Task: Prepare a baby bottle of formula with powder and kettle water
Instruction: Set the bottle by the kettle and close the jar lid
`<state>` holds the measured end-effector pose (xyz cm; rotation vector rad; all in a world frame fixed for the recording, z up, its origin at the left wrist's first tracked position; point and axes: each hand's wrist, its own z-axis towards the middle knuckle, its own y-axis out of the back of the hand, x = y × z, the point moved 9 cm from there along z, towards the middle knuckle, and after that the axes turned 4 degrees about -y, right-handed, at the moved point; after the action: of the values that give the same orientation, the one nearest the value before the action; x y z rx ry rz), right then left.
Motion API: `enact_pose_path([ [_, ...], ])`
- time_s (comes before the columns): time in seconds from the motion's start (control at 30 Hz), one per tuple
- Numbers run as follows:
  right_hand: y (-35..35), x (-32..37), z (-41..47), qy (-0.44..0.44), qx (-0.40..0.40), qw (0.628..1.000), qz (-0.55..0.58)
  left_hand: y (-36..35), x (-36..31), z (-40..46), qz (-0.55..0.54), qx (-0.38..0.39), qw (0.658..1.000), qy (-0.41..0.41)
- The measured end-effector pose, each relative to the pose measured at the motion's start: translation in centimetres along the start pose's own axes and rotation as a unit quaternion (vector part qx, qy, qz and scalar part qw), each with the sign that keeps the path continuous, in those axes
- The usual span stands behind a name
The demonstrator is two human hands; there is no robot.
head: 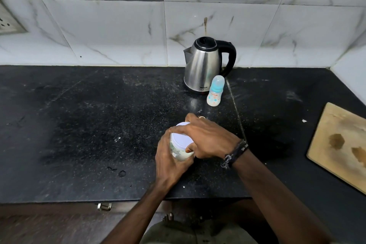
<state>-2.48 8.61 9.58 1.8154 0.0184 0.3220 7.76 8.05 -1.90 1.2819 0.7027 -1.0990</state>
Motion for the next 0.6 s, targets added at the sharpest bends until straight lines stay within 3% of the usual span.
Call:
enact_pose_path([
  [0.27, 0.9, 0.3, -0.7, -0.008, -0.028, 0.999, -0.039, -0.3, -1.0, -0.5, -0.003, 0.008, 1.0, -0.015],
  [0.6, -0.1, -0.6, -0.3, 0.071, 0.049, 0.996, 0.035, -0.5, -0.5, 0.1, -0.01, 0.03, 0.999, -0.025],
])
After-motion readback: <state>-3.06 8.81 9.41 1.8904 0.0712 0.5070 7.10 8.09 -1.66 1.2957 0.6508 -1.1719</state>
